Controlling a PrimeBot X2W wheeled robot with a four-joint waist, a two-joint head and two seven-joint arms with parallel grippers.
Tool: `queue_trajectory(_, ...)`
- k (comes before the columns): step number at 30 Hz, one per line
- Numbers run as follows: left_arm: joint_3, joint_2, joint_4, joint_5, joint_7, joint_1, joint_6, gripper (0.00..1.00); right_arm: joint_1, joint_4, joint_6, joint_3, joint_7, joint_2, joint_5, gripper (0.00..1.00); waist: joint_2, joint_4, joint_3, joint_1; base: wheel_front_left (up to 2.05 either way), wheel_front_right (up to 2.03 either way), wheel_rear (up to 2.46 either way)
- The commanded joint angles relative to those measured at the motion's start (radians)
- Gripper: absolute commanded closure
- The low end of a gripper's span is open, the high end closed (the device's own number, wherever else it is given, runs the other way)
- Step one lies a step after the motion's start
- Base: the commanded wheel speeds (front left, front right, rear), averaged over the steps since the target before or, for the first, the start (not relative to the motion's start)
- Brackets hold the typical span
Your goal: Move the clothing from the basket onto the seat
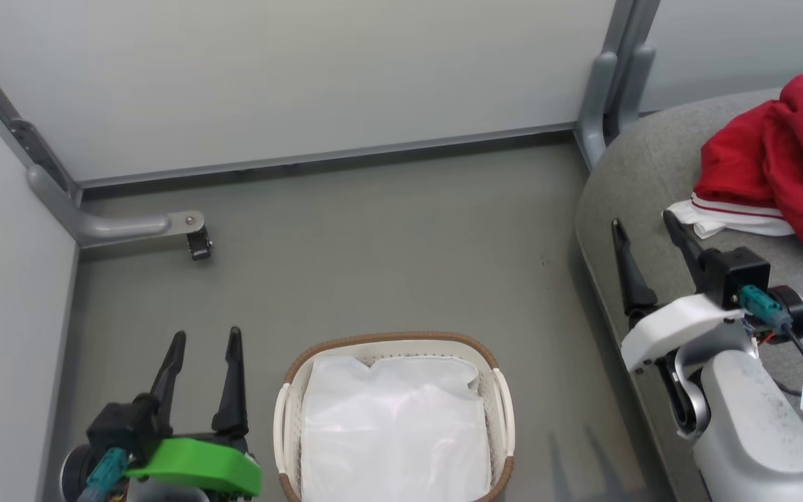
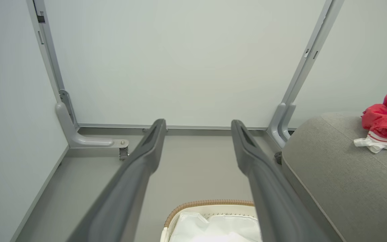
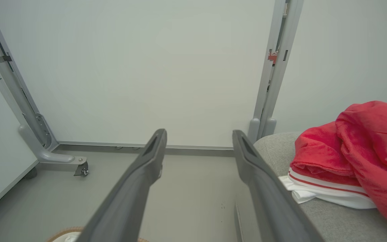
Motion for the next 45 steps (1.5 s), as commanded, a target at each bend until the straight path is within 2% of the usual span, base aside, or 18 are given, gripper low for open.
queue_trajectory(1, 0.026, -0.013, 0.001, 0.004, -0.001, 0.042, -0.007, 0.0, 0.051, -0.031, -0.001, -0.014, -0.005, 0.014, -0.018, 0.0, 0.0, 0.043, -0.051, 0.0001, 0.0, 0.0, 0.0)
queue_trajectory(7, 0.121, -0.046, -0.012, 0.041, -0.001, 0.118, -0.015, 0.0, 0.202, -0.14, -0.001, -0.045, -0.005, 0.068, -0.048, 0.0, 0.0, 0.044, -0.064, 0.0001, 0.0, 0.0, 0.0)
queue_trajectory(15, 0.174, -0.079, 0.008, 0.073, -0.001, 0.169, -0.048, 0.0, 0.312, -0.213, -0.001, -0.019, -0.005, 0.073, -0.022, 0.0, 0.0, 0.035, -0.067, 0.0001, 0.0, 0.0, 0.0)
queue_trajectory(40, 0.223, -0.124, 0.061, 0.113, -0.001, 0.159, -0.103, 0.0, 0.348, -0.209, -0.001, -0.002, -0.005, 0.073, -0.029, 0.0, 0.0, 0.034, -0.066, 0.0001, 0.0, 0.0, 0.0)
queue_trajectory(41, 0.218, -0.12, 0.063, 0.109, 0.0, 0.163, -0.099, 1.0, 0.334, -0.212, 0.0, -0.002, 0.0, 0.077, -0.021, 1.0, 0.0, 0.034, -0.066, 0.0001, 0.0, 0.0, 0.0)
queue_trajectory(45, 0.214, -0.121, 0.096, 0.103, 0.002, 0.163, -0.099, 1.0, 0.346, -0.185, 0.0, -0.002, 0.003, 0.082, -0.014, 1.0, 0.0, 0.034, -0.066, 0.0001, 0.0, 0.0, 0.0)
